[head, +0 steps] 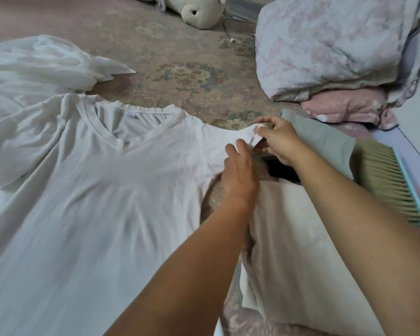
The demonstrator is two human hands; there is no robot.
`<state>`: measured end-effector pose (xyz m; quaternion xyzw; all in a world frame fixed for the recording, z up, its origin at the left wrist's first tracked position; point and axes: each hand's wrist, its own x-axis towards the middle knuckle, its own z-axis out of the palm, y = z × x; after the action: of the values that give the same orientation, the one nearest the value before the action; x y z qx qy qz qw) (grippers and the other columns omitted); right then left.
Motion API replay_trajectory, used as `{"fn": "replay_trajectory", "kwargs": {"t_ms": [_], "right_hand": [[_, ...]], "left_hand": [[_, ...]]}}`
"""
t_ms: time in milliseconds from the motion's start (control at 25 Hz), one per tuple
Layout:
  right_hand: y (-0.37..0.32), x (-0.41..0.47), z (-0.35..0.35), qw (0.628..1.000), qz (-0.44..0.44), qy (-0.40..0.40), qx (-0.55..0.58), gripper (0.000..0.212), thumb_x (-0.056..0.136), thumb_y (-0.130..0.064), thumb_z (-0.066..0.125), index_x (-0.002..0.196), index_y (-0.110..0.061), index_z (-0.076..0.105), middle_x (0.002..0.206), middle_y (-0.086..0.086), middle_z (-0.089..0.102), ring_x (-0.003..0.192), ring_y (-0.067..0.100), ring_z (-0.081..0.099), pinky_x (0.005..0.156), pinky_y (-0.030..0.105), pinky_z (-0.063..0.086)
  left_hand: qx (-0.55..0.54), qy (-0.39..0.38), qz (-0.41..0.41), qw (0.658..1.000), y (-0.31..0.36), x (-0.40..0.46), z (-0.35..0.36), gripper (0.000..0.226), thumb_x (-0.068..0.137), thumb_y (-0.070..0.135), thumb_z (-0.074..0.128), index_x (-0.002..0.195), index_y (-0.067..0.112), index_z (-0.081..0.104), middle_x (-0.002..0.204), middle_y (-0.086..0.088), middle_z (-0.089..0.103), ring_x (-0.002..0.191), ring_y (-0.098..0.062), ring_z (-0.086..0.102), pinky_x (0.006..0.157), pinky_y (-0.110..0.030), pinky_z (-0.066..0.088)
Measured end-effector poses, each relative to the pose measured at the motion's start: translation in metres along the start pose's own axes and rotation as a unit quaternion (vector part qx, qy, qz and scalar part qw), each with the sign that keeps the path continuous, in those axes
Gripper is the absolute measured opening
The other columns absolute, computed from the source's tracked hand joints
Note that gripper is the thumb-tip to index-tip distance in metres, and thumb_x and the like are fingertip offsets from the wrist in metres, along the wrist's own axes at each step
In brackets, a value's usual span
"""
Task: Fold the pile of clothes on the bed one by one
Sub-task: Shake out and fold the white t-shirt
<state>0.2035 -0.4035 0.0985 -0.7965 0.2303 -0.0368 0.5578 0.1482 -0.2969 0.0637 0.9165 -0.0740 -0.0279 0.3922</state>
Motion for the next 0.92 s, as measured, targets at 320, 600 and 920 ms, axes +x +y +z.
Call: {"fn": "replay_trajectory", "kwargs": {"t_ms": [320, 600, 920], "right_hand": [[-0.013, 0.007, 0.010, 1.000, 0.022, 0.014, 0.008, 0.030, 0.090, 0.007, 0.036, 0.076, -0.013, 0.054, 0.087, 0.011, 0.058, 0.075, 0.023, 0.062, 0.045, 0.028, 0.055], [-0.088, 0.001, 0.130, 0.988, 0.028, -0.065, 0.135, 0.024, 0.092, 0.011, 0.035, 0.081, -0.005, 0.049, 0.096, 0.021, 0.055, 0.073, 0.029, 0.062, 0.044, 0.029, 0.054], [-0.056, 0.016, 0.189, 0.971, -0.058, -0.001, -0.231, 0.019, 0.092, -0.006, 0.044, 0.097, -0.008, 0.061, 0.107, 0.015, 0.062, 0.091, 0.026, 0.058, 0.070, 0.030, 0.041]], "left_hand": [[-0.263, 0.053, -0.032, 0.963, 0.000, 0.004, -0.019, 0.023, 0.085, 0.002, 0.049, 0.107, 0.001, 0.044, 0.102, -0.009, 0.039, 0.082, -0.029, 0.046, 0.065, -0.028, 0.031], [-0.464, 0.073, -0.222, 0.854, -0.090, 0.055, -0.132, 0.012, 0.084, -0.002, 0.039, 0.086, 0.008, 0.046, 0.073, -0.007, 0.043, 0.053, -0.017, 0.041, 0.038, -0.017, 0.037], [-0.267, 0.052, -0.295, 0.916, -0.174, 0.055, -0.143, 0.049, 0.094, 0.036, 0.042, 0.126, 0.000, 0.036, 0.121, -0.023, 0.056, 0.105, -0.040, 0.060, 0.092, -0.047, 0.050]]}}
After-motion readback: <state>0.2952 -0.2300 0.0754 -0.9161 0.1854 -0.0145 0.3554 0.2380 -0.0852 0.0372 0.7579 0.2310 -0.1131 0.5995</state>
